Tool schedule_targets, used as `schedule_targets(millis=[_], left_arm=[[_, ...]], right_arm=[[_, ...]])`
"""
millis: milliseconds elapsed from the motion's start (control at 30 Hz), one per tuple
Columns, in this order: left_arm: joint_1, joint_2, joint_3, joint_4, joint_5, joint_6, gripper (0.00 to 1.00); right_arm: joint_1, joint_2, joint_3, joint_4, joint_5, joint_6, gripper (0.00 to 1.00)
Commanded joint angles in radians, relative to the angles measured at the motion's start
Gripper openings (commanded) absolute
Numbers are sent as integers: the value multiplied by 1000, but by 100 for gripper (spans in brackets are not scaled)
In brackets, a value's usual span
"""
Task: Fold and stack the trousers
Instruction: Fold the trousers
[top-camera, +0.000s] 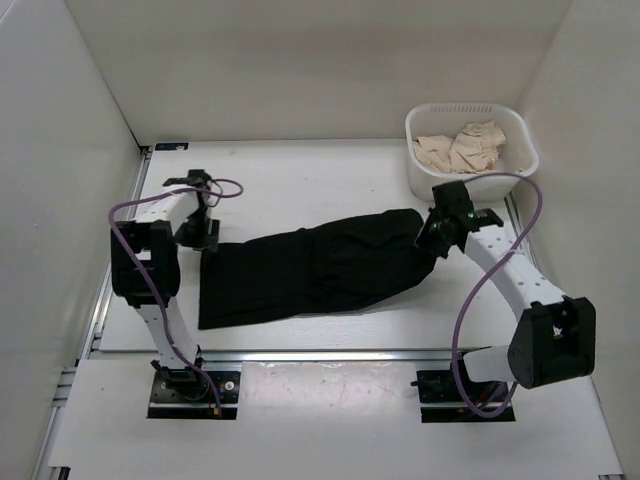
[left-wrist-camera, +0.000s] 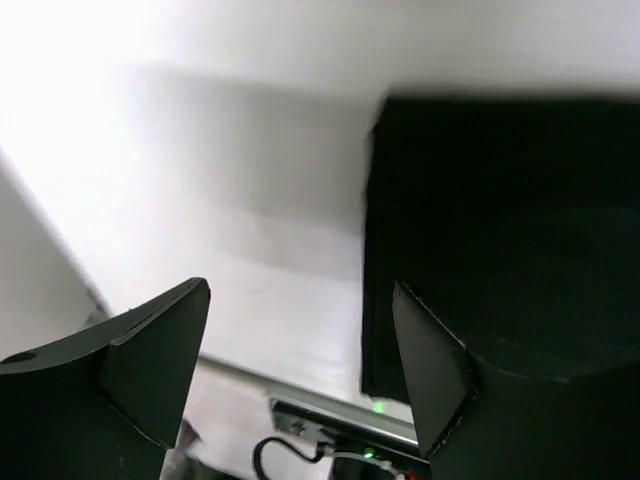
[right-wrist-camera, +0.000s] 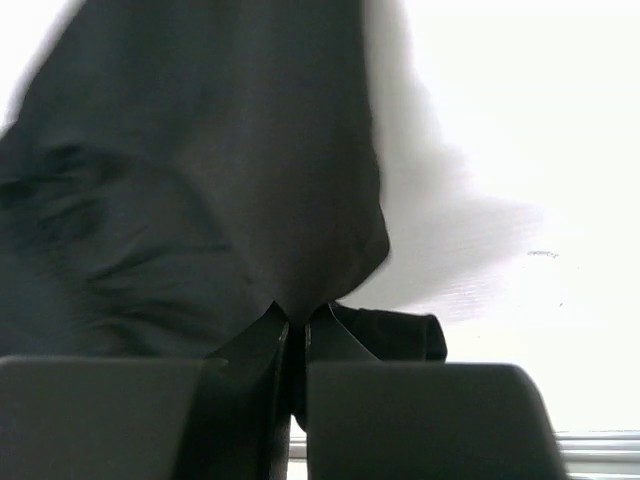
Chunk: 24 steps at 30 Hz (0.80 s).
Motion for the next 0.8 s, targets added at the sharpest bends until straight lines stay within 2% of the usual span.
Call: schedule_targets(millis=[0, 100, 133, 167, 200, 233, 267, 300, 333, 367, 400, 433, 500, 533, 600, 667, 767], left_arm=[[-104, 25, 47, -22, 117, -6, 85], [-161, 60, 62, -42, 198, -6, 85], [-173, 71, 62, -42, 211, -6, 85], [-182, 71, 62, -42, 220, -6, 85], [-182, 81, 53, -42, 220, -6, 85], [-182, 101, 53, -42, 220, -6, 85], [-182, 110, 39, -42, 220, -6, 84], [-182, 120, 39, -31, 220, -6, 83], [-182, 129, 39, -31, 240, -6, 80], [-182, 152, 39, -17, 255, -6, 78], [-182, 166, 48, -8, 293, -6, 67], [-182, 183, 60, -8, 320, -6, 60], [-182, 227, 82, -8, 370, -6, 38], [-182, 241, 100, -8, 405, -6, 18], [-182, 273, 110, -19, 430, -6, 14], [-182, 291, 120, -19, 456, -6, 14], [-182, 301, 153, -28, 482, -6, 14]], right_arm=[[69, -32, 209, -290, 181, -108, 0], [255, 106, 487, -453, 284, -111, 0], [377, 153, 646, -481, 293, -111, 0], [436, 210, 728, -510, 293, -111, 0], [491, 337, 806, -554, 267, -111, 0], [590, 409, 966, -574, 238, -120, 0], [635, 484, 1051, -596, 210, -136, 0], [678, 636, 1137, -639, 189, -151, 0], [756, 710, 1225, -660, 176, -166, 0], [789, 782, 1393, -679, 163, -189, 0], [818, 894, 1458, -689, 117, -189, 0], [859, 925, 1494, -658, 92, -202, 0], [884, 930, 1412, -561, 60, -202, 0], [893, 915, 1352, -435, 23, -202, 0], [894, 905, 1288, -383, 23, -240, 0], [894, 959, 1360, -383, 35, -287, 0], [894, 1022, 1413, -328, -86, -320, 0]])
